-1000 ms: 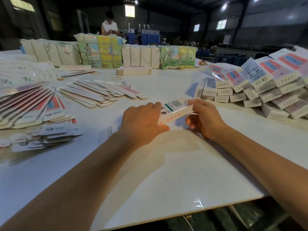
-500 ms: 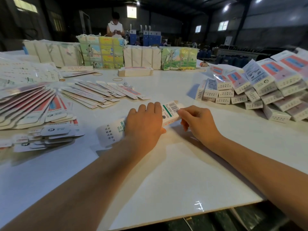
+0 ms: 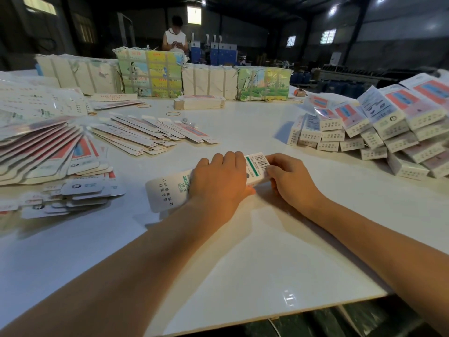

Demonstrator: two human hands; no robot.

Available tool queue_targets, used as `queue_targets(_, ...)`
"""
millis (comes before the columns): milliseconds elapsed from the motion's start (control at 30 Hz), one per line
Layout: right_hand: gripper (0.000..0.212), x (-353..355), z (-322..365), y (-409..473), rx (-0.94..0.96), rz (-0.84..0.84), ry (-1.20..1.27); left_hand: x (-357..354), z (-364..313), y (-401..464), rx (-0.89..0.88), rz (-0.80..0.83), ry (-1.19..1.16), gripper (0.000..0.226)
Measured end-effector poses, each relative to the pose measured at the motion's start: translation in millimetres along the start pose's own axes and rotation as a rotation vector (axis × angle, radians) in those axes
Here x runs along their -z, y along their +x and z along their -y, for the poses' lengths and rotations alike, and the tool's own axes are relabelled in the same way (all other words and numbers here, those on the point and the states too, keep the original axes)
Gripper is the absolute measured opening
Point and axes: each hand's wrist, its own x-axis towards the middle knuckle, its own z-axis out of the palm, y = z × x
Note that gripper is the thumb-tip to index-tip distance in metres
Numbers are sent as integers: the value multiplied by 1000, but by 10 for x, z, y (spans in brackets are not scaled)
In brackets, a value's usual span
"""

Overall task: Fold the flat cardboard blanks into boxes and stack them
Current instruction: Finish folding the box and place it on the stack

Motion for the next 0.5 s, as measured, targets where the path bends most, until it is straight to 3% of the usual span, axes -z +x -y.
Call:
queue_targets(367,20,63,47,-20,150,-49,-246,15,-30,-11,2,-31,23,65)
queue_targets(433,42,130,59,-1,225,-177,-416,44,-21,5,34,-44,6,67)
queue_targets(500,70,164,55,38,156,-224,-297,67,-1,17,67,-68,6,69)
